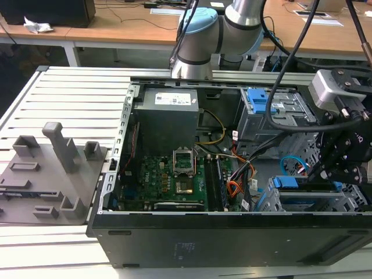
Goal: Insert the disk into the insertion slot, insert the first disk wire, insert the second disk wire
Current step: 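Insert the second disk wire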
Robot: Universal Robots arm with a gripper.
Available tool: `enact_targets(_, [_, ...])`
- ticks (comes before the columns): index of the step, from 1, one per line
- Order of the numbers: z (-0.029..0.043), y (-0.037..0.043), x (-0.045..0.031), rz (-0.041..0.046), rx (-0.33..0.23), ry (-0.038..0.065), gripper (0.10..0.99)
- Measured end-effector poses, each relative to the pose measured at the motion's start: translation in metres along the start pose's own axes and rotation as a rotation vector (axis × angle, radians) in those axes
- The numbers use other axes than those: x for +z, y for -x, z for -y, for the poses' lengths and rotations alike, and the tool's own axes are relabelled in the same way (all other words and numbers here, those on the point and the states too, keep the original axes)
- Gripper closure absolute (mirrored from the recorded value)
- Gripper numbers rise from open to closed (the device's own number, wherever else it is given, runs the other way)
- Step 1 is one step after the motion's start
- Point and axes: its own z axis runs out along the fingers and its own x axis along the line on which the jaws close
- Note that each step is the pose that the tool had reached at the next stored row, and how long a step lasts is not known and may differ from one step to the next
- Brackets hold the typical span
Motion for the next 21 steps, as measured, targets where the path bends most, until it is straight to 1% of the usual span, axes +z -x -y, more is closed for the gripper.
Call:
enact_targets(2, [-0.0001,0.0001,-0.0015,0.0015,0.005,0.000,0.929])
enact_targets(3, [-0.0002,0.0002,-0.0050,0.0078,0.013,0.001,0.929])
enact_targets(4, [-0.0002,0.0002,-0.0046,0.0167,0.041,0.001,0.929])
enact_targets(5, [-0.0002,0.0001,-0.0037,0.0182,0.060,0.001,0.929])
enact_targets(7, [-0.0001,0.0001,-0.0024,0.0187,0.070,0.001,0.929])
enact_targets(12, [-0.0001,-0.0013,-0.0007,0.0190,0.075,0.000,0.929])
enact_targets(13, [-0.0004,-0.0017,-0.0018,0.0190,0.074,0.000,0.929])
enact_targets(14, [-0.0008,-0.0014,-0.0101,0.0193,0.074,0.000,0.929])
enact_targets(15, [-0.0019,-0.0013,-0.0164,0.0208,0.074,0.000,0.929])
enact_targets(16, [-0.0018,-0.0013,-0.0163,0.0229,0.074,0.000,0.929])
enact_targets(19, [-0.0018,-0.0013,-0.0164,0.0230,0.074,0.000,0.918])
enact_targets(20, [-0.0024,-0.0015,-0.0165,0.0219,0.054,0.001,0.855])
enact_targets(21, [-0.0025,-0.0015,-0.0164,0.0188,-0.008,0.004,0.855])
